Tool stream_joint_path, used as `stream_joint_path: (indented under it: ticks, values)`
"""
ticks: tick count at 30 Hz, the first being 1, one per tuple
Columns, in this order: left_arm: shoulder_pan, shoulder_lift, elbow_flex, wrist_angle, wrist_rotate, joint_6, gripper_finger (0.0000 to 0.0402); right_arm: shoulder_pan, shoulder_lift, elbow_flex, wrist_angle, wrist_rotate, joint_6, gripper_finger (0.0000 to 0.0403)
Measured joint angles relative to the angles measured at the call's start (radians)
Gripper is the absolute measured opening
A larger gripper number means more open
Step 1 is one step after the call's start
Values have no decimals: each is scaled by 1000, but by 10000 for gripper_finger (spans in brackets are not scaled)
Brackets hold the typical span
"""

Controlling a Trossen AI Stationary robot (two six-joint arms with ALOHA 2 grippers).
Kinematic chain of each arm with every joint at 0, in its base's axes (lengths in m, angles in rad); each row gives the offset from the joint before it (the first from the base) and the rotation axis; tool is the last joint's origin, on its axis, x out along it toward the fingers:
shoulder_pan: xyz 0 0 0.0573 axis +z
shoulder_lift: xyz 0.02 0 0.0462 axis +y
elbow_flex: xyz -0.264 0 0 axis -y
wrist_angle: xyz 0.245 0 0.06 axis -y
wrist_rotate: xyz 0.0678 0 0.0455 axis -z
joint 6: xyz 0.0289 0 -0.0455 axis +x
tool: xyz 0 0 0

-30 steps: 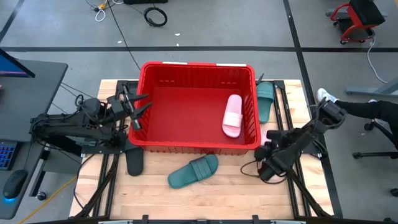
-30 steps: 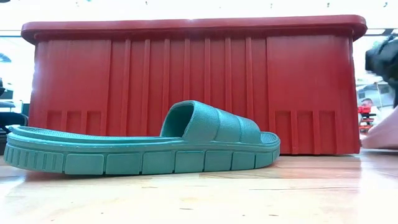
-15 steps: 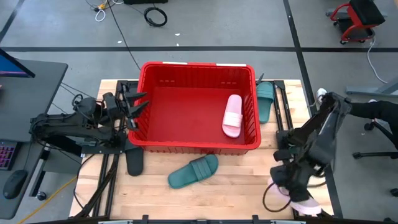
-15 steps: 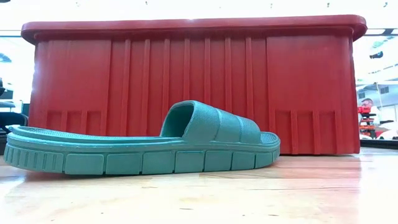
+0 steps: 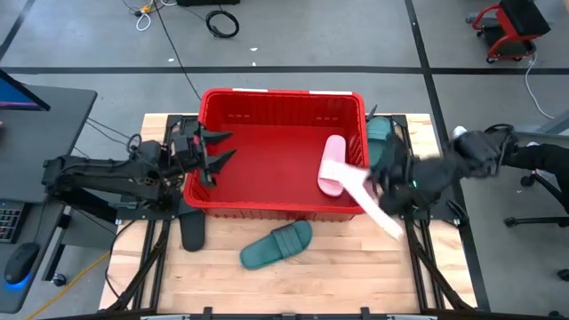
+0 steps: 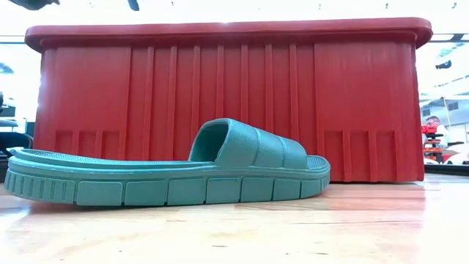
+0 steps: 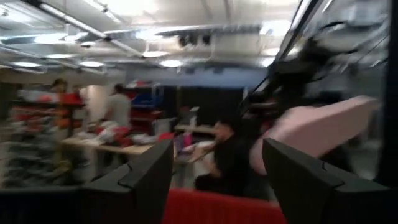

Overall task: Pick and place slides into bin
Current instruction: Put the pink slide in the red bin

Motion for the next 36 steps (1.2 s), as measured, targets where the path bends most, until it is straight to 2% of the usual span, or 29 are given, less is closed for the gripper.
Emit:
stream_joint_path:
  ticks: [4,8,12,16,20,23,27,31,36]
  values:
    - [26,55,0,106,76,-199,263,-140,-10,-18,140,-7,-180,7]
    - [53,128,0,180,159,-377,262,-256,-10,-68,318,-85,-338,7]
    - [68,218,0,334,194,-429,261,-366,-13,-177,539,-198,-425,7]
    - [85,303,1,478,193,-433,261,-447,-15,-303,842,-319,-474,7]
    - [106,374,38,473,192,-445,261,-499,-9,-396,1129,-404,-509,7]
    - [119,435,90,471,206,-456,261,-533,8,-444,1275,-444,-512,7]
    - [134,492,186,473,307,-464,261,-568,45,-467,1418,-491,-541,7]
    - [144,543,272,433,428,-489,261,-593,83,-467,1567,-580,-540,7]
    - [162,609,370,353,485,-491,259,-608,110,-467,1645,-662,-538,7]
